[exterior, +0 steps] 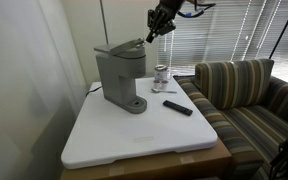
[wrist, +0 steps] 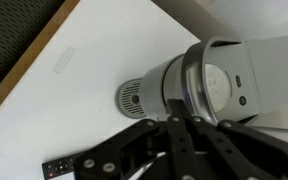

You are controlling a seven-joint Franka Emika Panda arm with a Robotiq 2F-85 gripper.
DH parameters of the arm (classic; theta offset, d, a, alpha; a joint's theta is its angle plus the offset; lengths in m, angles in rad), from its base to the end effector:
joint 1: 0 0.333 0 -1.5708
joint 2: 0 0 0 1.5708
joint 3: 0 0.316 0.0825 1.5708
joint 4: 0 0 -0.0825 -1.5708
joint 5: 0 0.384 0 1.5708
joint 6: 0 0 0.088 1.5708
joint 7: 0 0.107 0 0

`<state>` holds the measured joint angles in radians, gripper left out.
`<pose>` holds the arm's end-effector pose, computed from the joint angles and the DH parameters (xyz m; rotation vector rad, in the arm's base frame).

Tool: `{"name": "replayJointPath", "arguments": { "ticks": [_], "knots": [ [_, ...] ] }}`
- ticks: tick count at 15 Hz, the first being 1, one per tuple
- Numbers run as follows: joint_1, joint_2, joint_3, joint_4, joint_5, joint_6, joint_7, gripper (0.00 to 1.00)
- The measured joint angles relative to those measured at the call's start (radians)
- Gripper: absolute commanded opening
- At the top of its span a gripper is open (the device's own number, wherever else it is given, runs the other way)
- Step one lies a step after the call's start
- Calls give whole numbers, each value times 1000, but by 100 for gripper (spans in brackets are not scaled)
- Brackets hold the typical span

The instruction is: Open the coffee machine

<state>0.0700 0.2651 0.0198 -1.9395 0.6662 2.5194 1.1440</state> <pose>0.6343 0.0508 0.3793 -1.8515 1.8031 0.0374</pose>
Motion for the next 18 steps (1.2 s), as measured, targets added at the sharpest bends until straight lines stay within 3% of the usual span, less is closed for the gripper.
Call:
{"name": "replayJointPath", "arguments": {
  "ticks": [10,18],
  "knots": [
    [7,105,-1,163,-295,-109,91,0],
    [6,148,-3,256,-328,-213,92,0]
  ]
}}
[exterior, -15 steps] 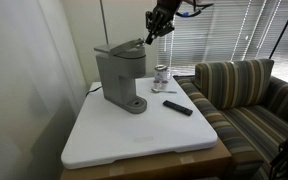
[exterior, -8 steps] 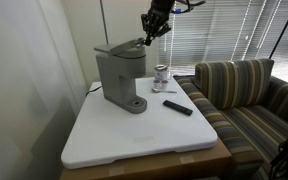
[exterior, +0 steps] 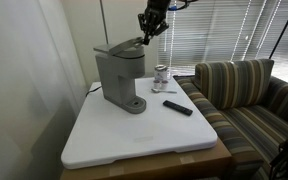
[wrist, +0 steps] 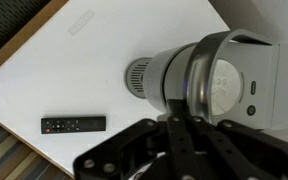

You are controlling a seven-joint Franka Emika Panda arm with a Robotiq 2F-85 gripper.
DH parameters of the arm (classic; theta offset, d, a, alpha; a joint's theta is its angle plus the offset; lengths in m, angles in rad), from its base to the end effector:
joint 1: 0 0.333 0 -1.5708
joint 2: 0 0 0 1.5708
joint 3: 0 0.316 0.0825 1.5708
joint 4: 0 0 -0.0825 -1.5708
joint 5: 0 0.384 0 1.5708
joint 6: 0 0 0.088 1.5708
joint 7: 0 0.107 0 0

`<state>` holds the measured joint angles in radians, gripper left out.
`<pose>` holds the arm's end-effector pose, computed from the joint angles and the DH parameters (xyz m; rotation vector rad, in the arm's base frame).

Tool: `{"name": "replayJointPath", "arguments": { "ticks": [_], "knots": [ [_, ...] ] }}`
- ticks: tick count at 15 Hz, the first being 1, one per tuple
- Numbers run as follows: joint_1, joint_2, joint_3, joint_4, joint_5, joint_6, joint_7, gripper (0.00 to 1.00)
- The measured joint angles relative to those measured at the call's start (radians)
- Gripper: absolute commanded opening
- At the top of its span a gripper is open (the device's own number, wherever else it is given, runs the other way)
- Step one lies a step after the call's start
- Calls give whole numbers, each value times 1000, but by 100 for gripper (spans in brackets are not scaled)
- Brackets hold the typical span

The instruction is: Open the coffee machine

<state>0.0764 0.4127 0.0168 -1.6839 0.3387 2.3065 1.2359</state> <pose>0.6813 0.0691 0.3828 -2.1834 1.7423 0.0137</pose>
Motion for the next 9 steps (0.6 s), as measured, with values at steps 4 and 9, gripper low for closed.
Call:
{"name": "replayJointPath", "arguments": {
  "ticks": [4,9],
  "knots": [
    [0,0,-1,7,0,-1,3,0],
    [0,-7,-4,13,-1,1,14,0]
  ]
}}
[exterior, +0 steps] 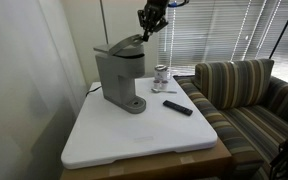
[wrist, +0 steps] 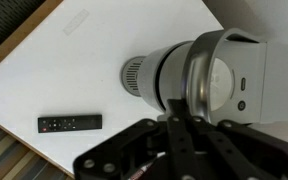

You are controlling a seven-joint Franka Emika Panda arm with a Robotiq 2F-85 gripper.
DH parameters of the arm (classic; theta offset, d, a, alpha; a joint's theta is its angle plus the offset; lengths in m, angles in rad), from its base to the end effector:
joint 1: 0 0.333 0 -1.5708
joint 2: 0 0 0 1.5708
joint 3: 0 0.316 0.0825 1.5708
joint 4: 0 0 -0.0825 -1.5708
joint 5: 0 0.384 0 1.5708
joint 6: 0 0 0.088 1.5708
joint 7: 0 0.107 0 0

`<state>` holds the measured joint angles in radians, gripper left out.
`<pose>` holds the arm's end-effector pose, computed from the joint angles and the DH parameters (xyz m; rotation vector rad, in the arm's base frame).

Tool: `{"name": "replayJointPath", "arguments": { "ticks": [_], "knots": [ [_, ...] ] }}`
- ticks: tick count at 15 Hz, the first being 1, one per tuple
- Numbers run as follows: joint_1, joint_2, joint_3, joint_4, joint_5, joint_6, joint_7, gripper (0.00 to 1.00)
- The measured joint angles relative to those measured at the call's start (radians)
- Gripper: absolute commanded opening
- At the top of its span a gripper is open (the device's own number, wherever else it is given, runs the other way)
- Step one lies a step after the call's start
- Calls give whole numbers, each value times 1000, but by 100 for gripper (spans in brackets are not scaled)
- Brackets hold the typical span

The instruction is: Open the coffee machine

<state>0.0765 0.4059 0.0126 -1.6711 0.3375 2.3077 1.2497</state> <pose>0.6839 0.0668 0.3937 -2.1614 1.7502 -0.0075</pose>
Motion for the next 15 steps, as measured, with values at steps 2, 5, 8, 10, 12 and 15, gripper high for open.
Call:
{"name": "replayJointPath", "arguments": {
  "ticks": [2,5,8,10,12,15],
  "knots": [
    [0,-3,-2,6,-1,1,2,0],
    [0,-5,-4,19,-4,1,3,0],
    [0,-5,-4,30,-8,1,3,0],
    [0,-5,-4,37,-8,1,3,0],
    [0,-4,-4,43,-8,1,3,0],
    [-1,-4,-4,52,-8,1,3,0]
  ]
}}
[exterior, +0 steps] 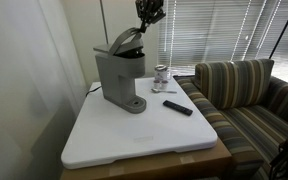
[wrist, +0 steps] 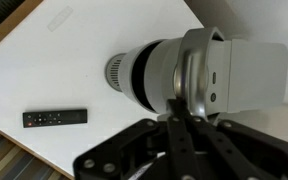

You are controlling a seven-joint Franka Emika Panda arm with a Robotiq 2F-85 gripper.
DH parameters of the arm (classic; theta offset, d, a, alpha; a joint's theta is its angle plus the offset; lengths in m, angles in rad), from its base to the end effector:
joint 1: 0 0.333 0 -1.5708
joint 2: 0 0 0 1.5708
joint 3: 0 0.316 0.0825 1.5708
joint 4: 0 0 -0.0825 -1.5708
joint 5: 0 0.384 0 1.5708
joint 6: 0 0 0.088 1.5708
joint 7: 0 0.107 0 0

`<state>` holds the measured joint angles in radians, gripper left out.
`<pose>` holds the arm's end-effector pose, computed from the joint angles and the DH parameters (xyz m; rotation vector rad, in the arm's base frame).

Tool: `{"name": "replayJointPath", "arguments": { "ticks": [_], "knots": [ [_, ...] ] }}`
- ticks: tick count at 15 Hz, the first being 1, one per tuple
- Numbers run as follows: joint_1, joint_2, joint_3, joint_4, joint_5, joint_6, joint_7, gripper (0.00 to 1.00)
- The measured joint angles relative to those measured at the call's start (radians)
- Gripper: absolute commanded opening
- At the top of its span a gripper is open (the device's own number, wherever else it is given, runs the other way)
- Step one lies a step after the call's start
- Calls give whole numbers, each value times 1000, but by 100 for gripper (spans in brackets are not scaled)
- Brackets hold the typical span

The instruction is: Open the coffee machine

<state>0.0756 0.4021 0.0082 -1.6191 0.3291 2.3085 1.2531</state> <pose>0.6935 0.0640 0.4219 -2.1385 1.7253 -0.0720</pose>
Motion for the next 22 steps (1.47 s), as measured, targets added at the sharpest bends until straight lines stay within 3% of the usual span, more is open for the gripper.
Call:
{"name": "replayJointPath", "arguments": {
  "ticks": [8,22],
  "knots": [
    [-1,15,-3,58,-1,-15,0,0],
    [-7,105,-4,234,-2,-139,-1,0]
  ]
}}
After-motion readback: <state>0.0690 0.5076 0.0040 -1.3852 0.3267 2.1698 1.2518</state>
